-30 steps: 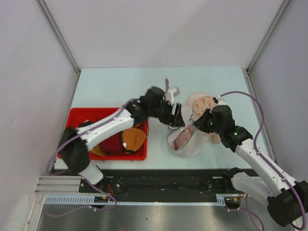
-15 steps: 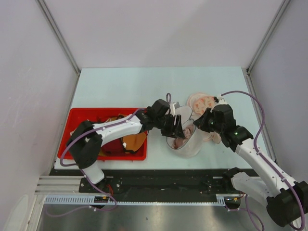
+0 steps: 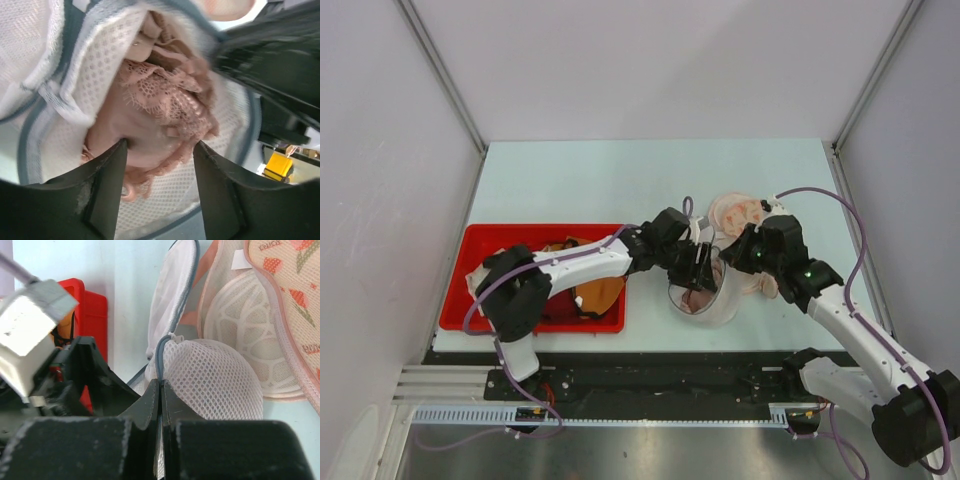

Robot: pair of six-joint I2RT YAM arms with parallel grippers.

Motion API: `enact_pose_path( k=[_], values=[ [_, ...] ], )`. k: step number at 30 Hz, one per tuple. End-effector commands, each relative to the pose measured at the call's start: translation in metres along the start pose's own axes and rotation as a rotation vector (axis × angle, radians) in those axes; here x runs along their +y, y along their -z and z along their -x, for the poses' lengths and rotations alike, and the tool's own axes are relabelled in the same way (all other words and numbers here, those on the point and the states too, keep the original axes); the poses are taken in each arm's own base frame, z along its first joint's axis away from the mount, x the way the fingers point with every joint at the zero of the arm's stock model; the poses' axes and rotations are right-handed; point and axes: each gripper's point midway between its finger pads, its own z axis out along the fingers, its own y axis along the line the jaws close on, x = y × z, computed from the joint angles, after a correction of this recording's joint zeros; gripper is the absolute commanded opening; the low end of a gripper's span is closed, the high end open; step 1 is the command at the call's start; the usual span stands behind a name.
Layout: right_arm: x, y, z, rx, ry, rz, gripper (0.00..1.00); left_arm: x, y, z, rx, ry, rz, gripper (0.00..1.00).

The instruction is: Unzip the laundry bag and remove the bra

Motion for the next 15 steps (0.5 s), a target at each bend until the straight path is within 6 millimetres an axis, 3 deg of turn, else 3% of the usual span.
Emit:
enact_pose_path(
  k=[1,4,5,8,15],
  values=[
    [0.012,0.001,0.011,-0.038,0.006,0.051,0.0,0.0,-0.007,0.001,0.01,-0.024,0.01,0.58],
    [0.011,0.004,0.013,-0.046,0.007,0.047,0.0,0.003,-0.005,0.004,-0.005,-0.036,0.035,0.46],
    [0.009,0.005,0.012,-0.045,0.007,0.038,0.0,0.001,-0.004,0.007,-0.014,-0.044,0.032,0.31],
    [0.005,0.006,0.013,-0.05,0.003,0.026,0.0,-0.005,0.004,0.012,-0.026,-0.067,0.038,0.0],
    [-0.002,0.008,0.013,-0.054,0.011,-0.003,0.0,-0.039,0.057,0.04,-0.185,-0.153,0.015,0.0]
  ],
)
